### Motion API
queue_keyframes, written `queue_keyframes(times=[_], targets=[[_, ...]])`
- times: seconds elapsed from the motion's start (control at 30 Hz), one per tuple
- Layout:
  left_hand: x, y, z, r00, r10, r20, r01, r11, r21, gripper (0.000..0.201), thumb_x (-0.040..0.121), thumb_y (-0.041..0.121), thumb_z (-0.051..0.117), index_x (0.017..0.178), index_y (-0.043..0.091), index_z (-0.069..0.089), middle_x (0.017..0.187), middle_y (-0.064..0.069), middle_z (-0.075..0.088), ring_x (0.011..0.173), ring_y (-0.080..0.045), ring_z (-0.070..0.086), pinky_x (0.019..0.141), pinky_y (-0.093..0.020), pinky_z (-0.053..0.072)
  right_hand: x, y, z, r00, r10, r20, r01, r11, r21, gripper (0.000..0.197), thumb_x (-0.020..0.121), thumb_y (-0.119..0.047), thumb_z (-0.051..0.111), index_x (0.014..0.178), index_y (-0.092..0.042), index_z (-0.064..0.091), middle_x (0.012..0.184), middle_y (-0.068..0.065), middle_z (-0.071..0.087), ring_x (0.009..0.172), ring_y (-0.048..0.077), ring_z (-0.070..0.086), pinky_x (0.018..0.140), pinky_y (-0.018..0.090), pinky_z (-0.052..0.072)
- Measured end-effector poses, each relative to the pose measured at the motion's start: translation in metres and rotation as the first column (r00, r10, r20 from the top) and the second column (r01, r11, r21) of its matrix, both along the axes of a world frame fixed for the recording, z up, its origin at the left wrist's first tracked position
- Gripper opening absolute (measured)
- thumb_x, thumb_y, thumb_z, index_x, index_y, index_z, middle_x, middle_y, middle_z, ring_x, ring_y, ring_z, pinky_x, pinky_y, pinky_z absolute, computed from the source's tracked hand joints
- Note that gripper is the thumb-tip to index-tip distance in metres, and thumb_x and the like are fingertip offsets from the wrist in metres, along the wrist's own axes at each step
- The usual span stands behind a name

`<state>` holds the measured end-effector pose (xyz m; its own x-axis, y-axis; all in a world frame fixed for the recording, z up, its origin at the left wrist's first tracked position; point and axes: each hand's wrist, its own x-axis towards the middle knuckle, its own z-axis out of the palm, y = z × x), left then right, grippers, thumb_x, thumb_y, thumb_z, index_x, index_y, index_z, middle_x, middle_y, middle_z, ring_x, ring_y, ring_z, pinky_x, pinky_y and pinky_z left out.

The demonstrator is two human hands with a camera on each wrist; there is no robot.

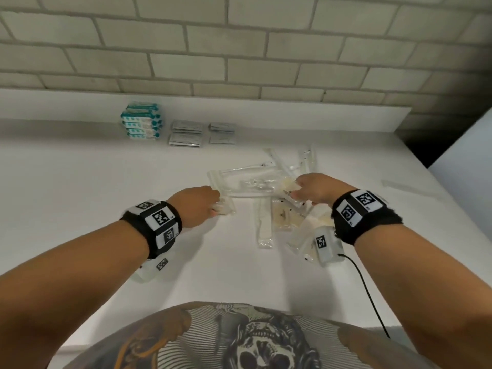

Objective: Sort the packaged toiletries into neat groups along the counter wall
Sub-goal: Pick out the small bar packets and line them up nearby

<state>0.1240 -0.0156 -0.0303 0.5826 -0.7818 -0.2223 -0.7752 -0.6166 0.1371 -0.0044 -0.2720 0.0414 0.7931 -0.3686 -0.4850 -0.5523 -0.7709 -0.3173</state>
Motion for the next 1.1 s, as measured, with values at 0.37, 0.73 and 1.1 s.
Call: queue_keyframes(times=[0.37,0.73,1.1], targets=[[-0.008,-0.015,0.003,0.98,0.181,-0.08,-0.176,0.982,0.064,0.061,0.082,0.04,0.067,0.131,0.013,0.044,0.125,-0.006,0.043,0.113,-0.027,0.051,0.093,-0.034,0.043,-0.001,0.039,-0.036,0.989,0.055,-0.137,-0.082,0.976,-0.2,0.041,0.083,-0.05,0.065,0.092,-0.01,0.06,0.087,0.003,0.064,0.079,0.021,0.063,0.077,0.031,0.054],[-0.037,-0.018,0.021,0.856,0.36,-0.371,-0.372,0.927,0.042,0.032,0.079,0.033,0.075,0.09,0.011,0.055,0.097,-0.007,0.058,0.086,-0.021,0.056,0.065,-0.025,0.035,0.01,0.023,-0.03,1.0,-0.016,0.01,0.017,0.992,-0.125,0.056,0.086,-0.014,0.067,0.134,-0.005,0.041,0.119,0.009,0.06,0.1,0.024,0.061,0.079,0.028,0.052],[-0.06,-0.015,0.054,0.48,-0.233,-0.846,-0.815,0.239,-0.528,0.05,0.093,0.041,0.051,0.128,0.005,0.053,0.116,-0.022,0.062,0.105,-0.03,0.062,0.091,-0.043,0.049,0.011,0.081,0.014,0.79,-0.325,0.52,-0.149,0.72,0.678,0.01,0.088,-0.014,0.066,0.093,-0.016,0.059,0.086,0.0,0.065,0.07,0.013,0.059,0.061,0.025,0.044]])
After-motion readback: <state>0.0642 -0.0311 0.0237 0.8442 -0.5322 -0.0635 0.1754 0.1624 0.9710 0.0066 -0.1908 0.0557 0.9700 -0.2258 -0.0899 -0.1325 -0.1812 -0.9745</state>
